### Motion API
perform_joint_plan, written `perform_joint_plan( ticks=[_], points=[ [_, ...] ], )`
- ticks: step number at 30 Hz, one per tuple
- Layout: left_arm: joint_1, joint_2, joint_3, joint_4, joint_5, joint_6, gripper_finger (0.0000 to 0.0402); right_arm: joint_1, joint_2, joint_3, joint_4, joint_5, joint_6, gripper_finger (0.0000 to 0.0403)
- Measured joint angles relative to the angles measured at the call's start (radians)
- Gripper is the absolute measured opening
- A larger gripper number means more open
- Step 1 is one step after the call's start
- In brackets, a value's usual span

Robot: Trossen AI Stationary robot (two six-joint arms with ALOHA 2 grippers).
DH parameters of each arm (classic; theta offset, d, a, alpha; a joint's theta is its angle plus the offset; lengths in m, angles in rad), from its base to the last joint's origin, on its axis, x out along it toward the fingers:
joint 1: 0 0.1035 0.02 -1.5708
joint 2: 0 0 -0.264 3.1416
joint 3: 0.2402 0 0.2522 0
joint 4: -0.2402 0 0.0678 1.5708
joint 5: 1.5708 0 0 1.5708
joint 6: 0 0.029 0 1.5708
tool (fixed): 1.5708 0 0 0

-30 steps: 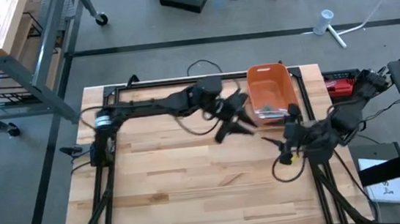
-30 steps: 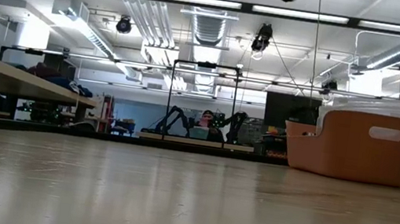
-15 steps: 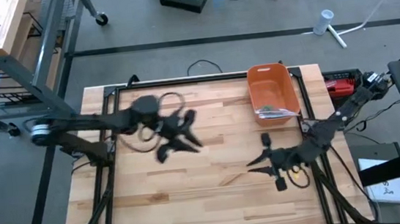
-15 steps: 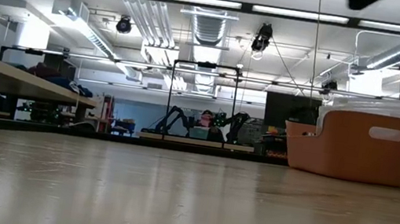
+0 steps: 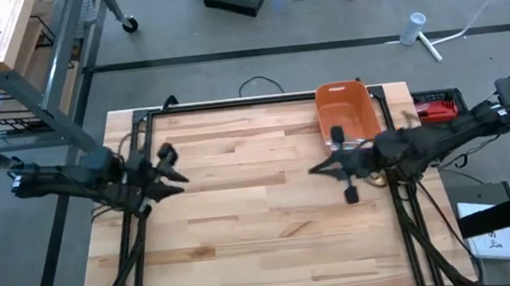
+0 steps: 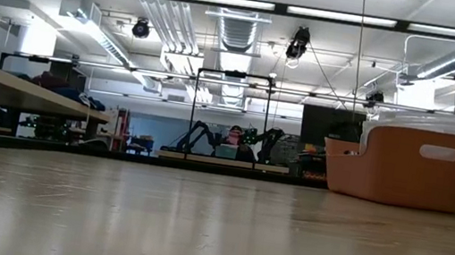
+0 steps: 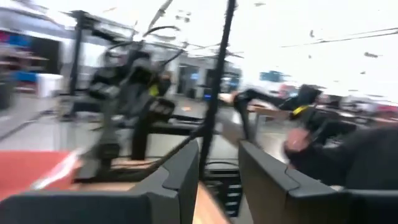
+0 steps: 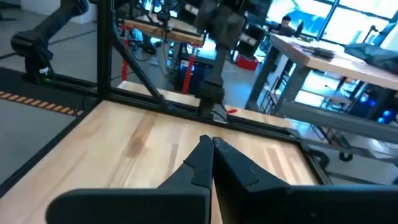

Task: Roll bandage
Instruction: Return to Home Position

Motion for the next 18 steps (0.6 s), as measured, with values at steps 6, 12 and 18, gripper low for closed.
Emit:
perform_joint_plan(
  ticks=[6, 12, 18],
  points=[
    [-0.004, -0.184, 0.018, -0.332, -0.223, 0.058, 0.0118, -0.001, -0.185, 0.133, -0.288, 0.032, 0.027, 0.0002],
    [-0.004, -0.252, -0.03, -0.37, -0.259, 0.189, 0.0128, -0.001, -0.359, 0.043, -0.309, 0.034, 0.022, 0.0002],
    [-0.004, -0.276, -0.143, -0.324, -0.26, 0.261, 0.0132, -0.001, -0.511, -0.199, -0.194, -0.001, 0.038, 0.0001]
  ],
)
